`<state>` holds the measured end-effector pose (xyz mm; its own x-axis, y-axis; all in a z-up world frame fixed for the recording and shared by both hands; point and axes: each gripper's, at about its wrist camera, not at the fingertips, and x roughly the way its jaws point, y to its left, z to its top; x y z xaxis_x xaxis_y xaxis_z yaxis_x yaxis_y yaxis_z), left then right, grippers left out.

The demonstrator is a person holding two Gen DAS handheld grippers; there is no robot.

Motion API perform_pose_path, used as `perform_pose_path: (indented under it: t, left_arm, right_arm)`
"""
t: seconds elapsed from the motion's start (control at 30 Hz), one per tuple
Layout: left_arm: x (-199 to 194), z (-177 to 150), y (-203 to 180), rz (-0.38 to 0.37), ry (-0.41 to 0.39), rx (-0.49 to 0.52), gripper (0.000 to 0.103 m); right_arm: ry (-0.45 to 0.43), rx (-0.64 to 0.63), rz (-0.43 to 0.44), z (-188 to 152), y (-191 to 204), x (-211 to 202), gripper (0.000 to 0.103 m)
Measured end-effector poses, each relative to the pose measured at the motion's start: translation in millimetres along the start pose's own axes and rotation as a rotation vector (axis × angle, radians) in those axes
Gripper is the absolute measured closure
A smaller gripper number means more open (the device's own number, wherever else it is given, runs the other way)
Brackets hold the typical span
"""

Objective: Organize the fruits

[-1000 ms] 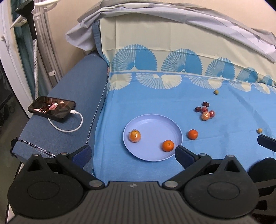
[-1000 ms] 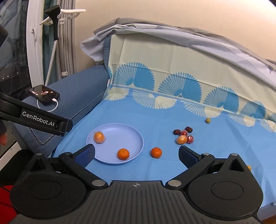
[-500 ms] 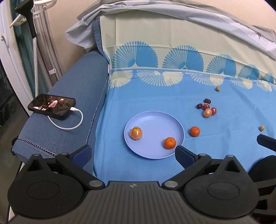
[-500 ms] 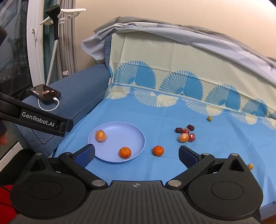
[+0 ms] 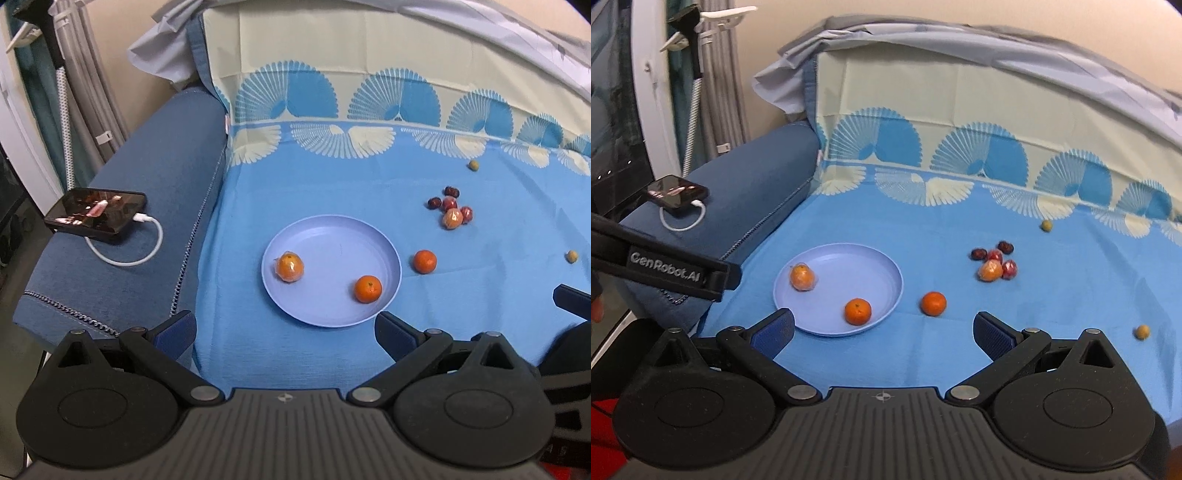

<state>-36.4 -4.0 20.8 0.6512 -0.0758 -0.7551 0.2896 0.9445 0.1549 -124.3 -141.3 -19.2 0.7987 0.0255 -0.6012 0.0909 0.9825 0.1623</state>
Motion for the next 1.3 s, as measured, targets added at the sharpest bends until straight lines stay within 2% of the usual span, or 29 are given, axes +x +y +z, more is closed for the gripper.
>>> perform_pose_path:
  t: [0.1,0.2,0.37,0.53,0.6,0.7,0.83,0.9,1.07,1.2,1.3]
  left_arm:
    - [11,9,-8,-0.015,0.029,0.006,0.000]
    - [22,24,-21,-0.037,0.046,0.019,0.000]
    - [47,68,-61,-0.087,0.033,0.074,0.000]
    - [86,125,-117,-0.162,0.037,0.120,0.000]
    - [106,148,-144,-0.211,0.032,0.137,0.000]
    - [143,175,-188,-0.245,0.018,0.185,0.000]
    - [202,202,-243,-0.285,0.066,0.245,0.000]
    - [229,210,-264,-0.302,0.088,0.266,0.000]
    - [300,217,-306,-0.268,0.145,0.351,0.000]
    - [345,214,-318,-0.226,0.211,0.388,0.000]
    - [358,211,-317,-0.220,0.233,0.387,0.001]
  right_arm:
    - [0.012,0.040,-0.016,-1,-11,9,0.001]
    - [0.013,0.089,-0.070,-4,-30,18,0.001]
    - [0.004,0.231,-0.283,-10,-87,41,0.001]
    - [0.007,0.406,-0.491,-15,-172,76,0.001]
    - [0.002,0.480,-0.582,-15,-209,92,0.001]
    - [0.002,0.590,-0.712,-20,-259,119,0.001]
    - [0.035,0.749,-0.842,-35,-308,158,0.001]
    - [0.053,0.803,-0.856,-42,-325,173,0.001]
    - [0.114,0.799,-0.849,-58,-349,203,0.004]
    - [0.141,0.731,-0.880,-56,-344,213,0.004]
    - [0.137,0.733,-0.886,-53,-346,215,0.004]
